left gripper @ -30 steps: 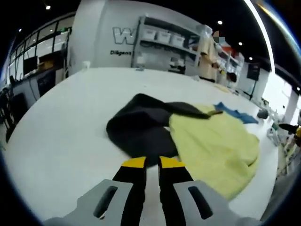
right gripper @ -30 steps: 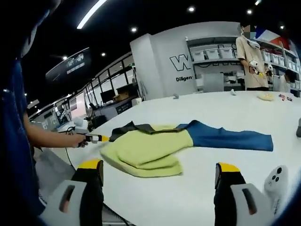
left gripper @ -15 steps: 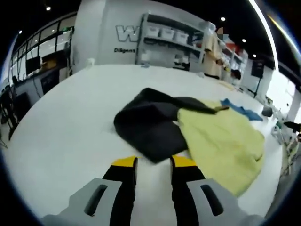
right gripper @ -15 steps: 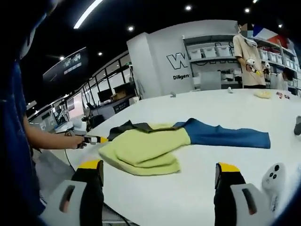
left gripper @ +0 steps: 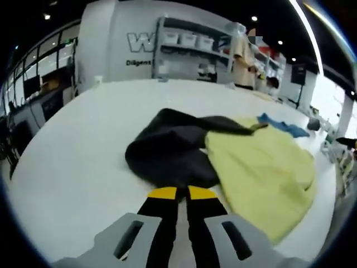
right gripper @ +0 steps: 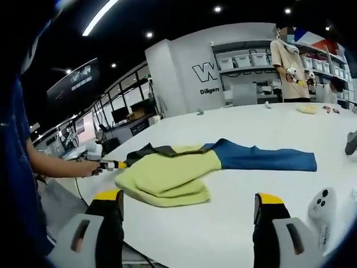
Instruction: Fold the garment on the visible template until the final outline fits inside the template.
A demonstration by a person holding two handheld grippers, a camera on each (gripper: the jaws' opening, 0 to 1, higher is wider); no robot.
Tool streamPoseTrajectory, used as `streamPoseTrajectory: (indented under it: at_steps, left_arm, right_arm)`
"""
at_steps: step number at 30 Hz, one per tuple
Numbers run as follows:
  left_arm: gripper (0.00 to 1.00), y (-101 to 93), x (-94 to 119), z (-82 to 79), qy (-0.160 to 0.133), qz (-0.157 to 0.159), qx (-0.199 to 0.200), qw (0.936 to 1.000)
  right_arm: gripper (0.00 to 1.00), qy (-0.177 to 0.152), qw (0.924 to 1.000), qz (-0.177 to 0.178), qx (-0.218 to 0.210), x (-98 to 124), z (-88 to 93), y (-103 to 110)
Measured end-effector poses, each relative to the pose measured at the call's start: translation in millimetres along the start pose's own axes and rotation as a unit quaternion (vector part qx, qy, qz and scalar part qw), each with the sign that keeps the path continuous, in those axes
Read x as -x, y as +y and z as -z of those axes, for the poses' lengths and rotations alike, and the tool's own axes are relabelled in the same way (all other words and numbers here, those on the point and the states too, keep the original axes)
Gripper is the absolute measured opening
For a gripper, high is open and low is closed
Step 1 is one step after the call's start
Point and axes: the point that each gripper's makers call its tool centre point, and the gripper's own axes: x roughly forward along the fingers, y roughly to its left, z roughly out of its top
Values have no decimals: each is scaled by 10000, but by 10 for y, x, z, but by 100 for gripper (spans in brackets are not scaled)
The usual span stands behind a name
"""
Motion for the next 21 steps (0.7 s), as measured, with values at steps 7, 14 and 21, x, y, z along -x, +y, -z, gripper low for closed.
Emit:
streamPoseTrajectory:
  at_steps: [7, 14, 21]
  left_arm:
    - [0, 53, 145, -313, -77, 287, -269, 9992]
    - [0, 232, 353, -665, 212, 375, -1138, 9926]
    - [0, 441, 604, -914, 462, 256, -1779, 9826]
  right_arm:
    - [96, -53, 10000, -40, -26, -39, 4, 16]
    - [96, -135, 9998, -46, -118, -37, 23, 2]
    - [95, -208, 9995, 19, -223, -17, 92, -83]
